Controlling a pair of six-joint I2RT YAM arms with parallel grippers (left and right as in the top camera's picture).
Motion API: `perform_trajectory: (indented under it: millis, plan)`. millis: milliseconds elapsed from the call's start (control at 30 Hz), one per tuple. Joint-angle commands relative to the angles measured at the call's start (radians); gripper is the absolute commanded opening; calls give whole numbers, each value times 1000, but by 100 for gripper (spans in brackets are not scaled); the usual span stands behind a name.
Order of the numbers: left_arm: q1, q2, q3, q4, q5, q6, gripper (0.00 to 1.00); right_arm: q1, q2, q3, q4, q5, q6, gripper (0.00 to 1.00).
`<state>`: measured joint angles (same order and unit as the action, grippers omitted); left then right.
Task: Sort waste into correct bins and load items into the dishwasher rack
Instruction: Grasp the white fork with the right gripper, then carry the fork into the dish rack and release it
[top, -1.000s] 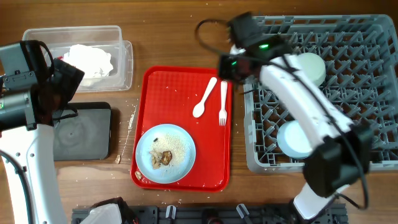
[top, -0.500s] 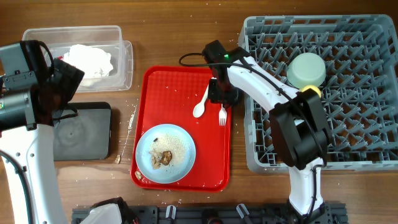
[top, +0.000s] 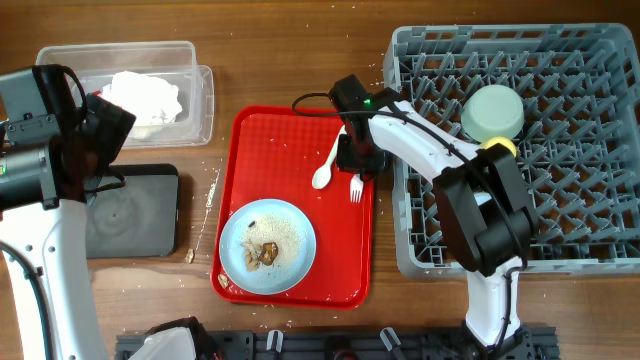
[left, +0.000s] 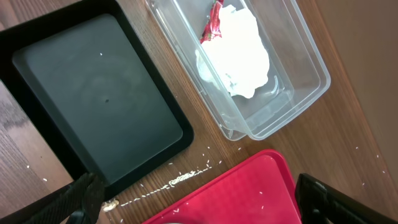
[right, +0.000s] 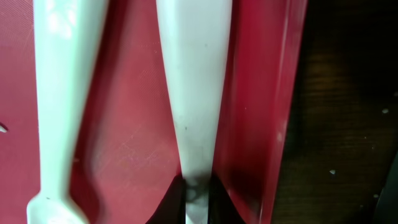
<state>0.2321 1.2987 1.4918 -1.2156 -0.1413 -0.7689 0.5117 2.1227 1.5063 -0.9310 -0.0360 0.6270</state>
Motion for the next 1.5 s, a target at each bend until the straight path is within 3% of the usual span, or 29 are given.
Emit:
perform_trajectory:
  millis: [0,200,367,767,1133,1200,1300,1467]
  plan:
    - [6,-2,3,2,-9,-2,100,-12,30,60,-53,-12,2,4]
    - [6,-2,3,2,-9,-2,100,-101,-91,226,-146,-31,-94,4]
    - [6,-2,3,2,-9,-2,100,-239,-226,248,-142,-53,-245,4]
    - [6,-2,3,2,-9,-2,100,-504,-245,245,-33,-42,-576,4]
    - [6,-2,3,2,-9,-2,100,-518,-164,233,18,114,-600,6]
    - [6,-2,3,2,-9,-2,100,-518,-159,233,18,116,-599,10]
    - [6,-2,3,2,-9,-2,100,-518,-159,233,12,115,-597,29]
    - [6,-2,3,2,-9,-2,100,-518,-160,236,-20,105,-576,33]
